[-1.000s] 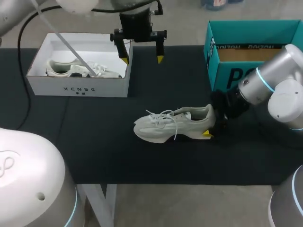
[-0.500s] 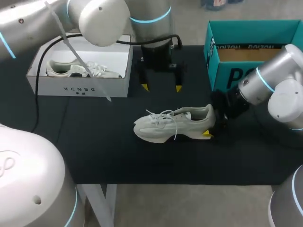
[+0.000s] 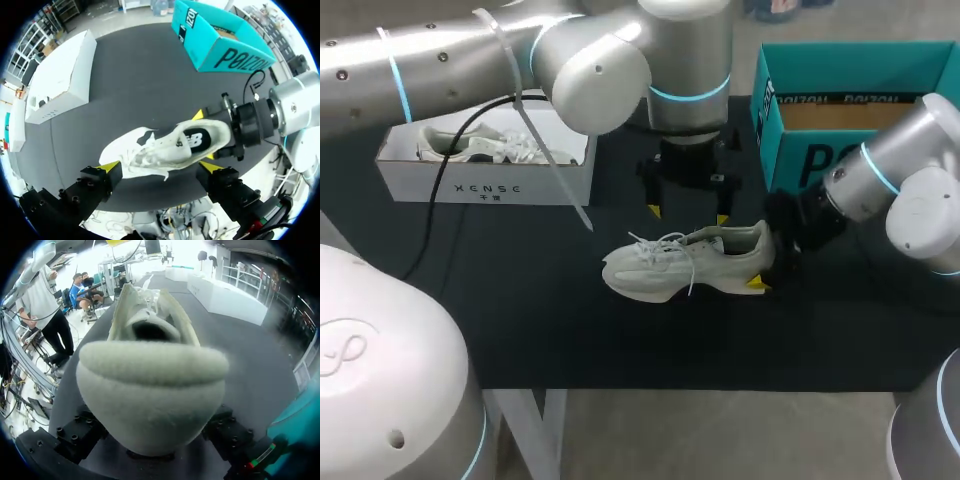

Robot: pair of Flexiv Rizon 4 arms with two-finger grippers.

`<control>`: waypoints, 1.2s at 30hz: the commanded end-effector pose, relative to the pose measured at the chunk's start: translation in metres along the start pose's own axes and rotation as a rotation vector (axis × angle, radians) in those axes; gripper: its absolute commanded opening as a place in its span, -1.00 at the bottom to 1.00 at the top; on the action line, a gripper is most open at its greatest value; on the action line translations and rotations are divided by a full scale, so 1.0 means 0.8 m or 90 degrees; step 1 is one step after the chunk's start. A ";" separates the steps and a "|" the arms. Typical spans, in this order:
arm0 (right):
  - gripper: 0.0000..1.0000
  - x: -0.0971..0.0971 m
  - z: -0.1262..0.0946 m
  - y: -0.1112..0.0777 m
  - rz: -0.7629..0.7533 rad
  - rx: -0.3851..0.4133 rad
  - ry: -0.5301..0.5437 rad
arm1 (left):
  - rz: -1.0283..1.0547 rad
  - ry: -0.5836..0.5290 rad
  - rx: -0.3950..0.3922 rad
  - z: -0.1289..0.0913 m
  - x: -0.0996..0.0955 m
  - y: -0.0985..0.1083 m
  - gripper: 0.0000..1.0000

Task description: Take the shoe out of the shoebox, open the shoe tongue, remove and reinsert the insole, then place the shoe into the shoebox

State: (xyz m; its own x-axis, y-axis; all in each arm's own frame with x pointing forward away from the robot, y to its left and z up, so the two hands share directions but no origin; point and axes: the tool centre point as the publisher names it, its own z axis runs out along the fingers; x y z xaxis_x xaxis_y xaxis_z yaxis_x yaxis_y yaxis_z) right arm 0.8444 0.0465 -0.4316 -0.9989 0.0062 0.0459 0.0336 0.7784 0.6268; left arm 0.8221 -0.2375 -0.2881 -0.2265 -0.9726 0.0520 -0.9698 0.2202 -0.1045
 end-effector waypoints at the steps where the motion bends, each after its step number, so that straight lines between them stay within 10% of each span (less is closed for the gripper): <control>1: -1.00 -0.001 0.001 0.001 0.000 0.002 0.000 | 0.000 -0.007 0.003 0.026 0.017 -0.005 1.00; 26: -1.00 -0.001 0.001 0.001 0.000 0.002 0.000 | 0.010 -0.100 -0.010 0.100 0.020 -0.019 1.00; 36: -1.00 -0.001 0.001 0.001 0.000 0.002 0.000 | -0.032 -0.121 -0.017 0.064 -0.019 -0.018 1.00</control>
State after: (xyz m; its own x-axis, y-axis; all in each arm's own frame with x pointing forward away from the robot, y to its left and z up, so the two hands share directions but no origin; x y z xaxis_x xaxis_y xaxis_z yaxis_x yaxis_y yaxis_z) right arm 0.8444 0.0466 -0.4315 -0.9989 0.0061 0.0458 0.0335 0.7784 0.6269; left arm 0.8462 -0.2412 -0.3526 -0.1655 -0.9757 -0.1433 -0.9814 0.1773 -0.0740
